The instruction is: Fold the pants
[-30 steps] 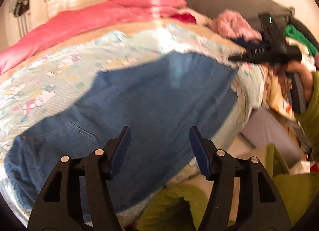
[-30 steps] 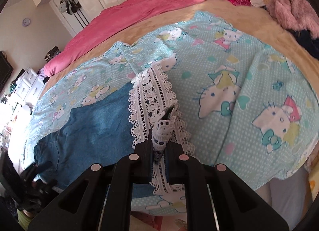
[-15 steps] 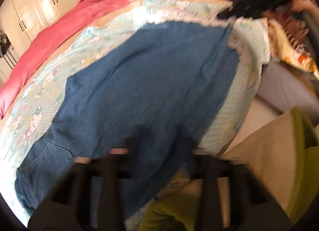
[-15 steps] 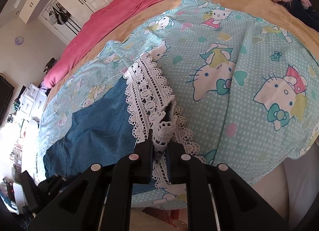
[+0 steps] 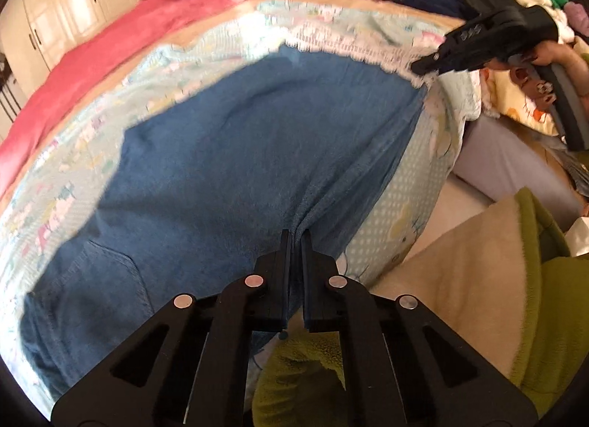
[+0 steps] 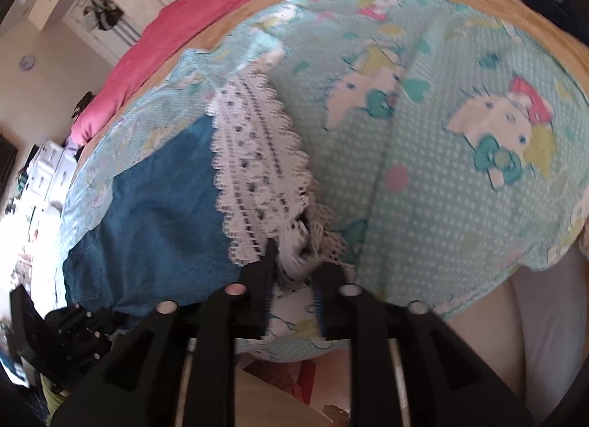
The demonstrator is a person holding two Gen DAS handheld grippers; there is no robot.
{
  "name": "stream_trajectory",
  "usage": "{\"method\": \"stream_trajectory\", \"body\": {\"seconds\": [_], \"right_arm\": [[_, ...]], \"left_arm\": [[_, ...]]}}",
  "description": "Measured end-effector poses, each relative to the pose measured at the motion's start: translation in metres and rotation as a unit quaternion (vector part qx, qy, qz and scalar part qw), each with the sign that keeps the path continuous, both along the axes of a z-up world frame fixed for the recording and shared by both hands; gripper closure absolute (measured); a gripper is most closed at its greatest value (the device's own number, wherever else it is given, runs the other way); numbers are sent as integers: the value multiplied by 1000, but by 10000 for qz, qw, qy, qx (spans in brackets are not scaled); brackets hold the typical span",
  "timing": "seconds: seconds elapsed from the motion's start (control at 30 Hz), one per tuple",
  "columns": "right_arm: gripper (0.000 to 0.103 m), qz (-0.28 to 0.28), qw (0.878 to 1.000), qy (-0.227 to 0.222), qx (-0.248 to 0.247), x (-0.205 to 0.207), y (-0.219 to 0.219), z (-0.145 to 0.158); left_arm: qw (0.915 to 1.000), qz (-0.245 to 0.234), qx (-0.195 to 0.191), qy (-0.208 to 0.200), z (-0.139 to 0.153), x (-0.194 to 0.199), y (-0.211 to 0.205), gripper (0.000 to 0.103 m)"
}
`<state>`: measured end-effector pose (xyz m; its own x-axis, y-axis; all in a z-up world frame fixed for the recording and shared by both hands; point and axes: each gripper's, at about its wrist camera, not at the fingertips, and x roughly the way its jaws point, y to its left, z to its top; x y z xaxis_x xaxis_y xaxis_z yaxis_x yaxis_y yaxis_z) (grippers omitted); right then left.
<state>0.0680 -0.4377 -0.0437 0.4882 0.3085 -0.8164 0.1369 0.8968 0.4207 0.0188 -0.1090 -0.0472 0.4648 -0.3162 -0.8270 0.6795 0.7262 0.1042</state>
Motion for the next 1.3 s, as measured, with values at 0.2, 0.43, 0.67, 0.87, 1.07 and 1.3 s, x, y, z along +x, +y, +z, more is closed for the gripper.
{"method": "stream_trajectory", "body": {"seconds": [0.2, 0.43, 0.67, 0.87, 1.07, 1.3], "right_arm": [[72, -278, 9968, -435, -614, -11, -13, 31], [71, 838, 9874, -899, -996, -2, 41, 38], [61, 1292, 9795, -410, -1490, 10, 64, 3], [61, 1370, 9753, -412, -1681, 1, 65, -3], [54, 1595, 9742, -895, -1323, 2, 80, 25], [48, 2219, 9655, -826, -1082, 14, 117, 11]], "left_arm": [[9993, -59, -338, 151, 9, -2, 9, 83], [9896, 1107, -864, -315, 54, 3, 76, 39], [9530, 2988, -469, 173, 23, 44, 169, 22], [9355, 3313, -1130, 483, 19, 49, 200, 24], [9472, 2969, -1206, 63, 51, 37, 171, 22], [9709, 2054, -1190, 306, 43, 55, 107, 14]]}}
